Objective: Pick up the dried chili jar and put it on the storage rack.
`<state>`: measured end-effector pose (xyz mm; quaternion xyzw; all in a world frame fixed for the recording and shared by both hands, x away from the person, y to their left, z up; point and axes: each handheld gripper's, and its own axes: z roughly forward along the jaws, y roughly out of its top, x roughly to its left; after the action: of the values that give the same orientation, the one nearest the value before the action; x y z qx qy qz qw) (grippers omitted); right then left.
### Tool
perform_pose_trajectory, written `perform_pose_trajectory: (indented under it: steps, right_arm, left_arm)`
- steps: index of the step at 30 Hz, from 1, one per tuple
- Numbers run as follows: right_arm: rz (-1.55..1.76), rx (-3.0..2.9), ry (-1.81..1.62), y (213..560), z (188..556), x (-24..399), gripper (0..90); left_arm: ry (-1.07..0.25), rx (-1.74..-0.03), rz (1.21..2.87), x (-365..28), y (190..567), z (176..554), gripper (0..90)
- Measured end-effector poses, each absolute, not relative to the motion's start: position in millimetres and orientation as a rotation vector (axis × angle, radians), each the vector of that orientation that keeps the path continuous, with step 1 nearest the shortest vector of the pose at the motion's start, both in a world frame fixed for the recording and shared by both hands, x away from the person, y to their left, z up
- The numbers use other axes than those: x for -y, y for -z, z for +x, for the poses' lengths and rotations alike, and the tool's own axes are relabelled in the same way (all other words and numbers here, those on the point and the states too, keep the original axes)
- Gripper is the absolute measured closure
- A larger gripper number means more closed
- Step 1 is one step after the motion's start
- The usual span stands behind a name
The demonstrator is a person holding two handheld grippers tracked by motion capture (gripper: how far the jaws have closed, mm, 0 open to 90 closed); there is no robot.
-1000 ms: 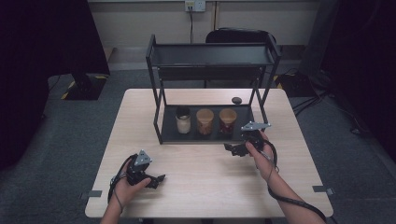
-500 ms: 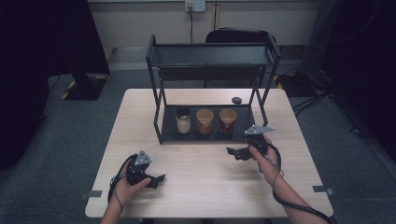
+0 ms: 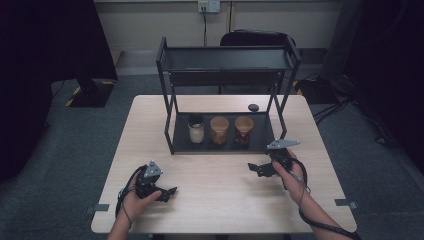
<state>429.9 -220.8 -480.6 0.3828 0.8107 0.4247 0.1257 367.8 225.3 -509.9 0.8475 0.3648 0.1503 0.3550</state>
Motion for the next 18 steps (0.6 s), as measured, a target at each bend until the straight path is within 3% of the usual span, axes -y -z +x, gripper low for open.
perform_pose_trajectory:
  steps: [18]
  right_arm:
    - [1.125,-2.352,-1.238,485.0,415.6,241.0,1.8]
  left_arm:
    - [-0.388,-0.943,2.189,-225.2,510.0,367.8,0.1]
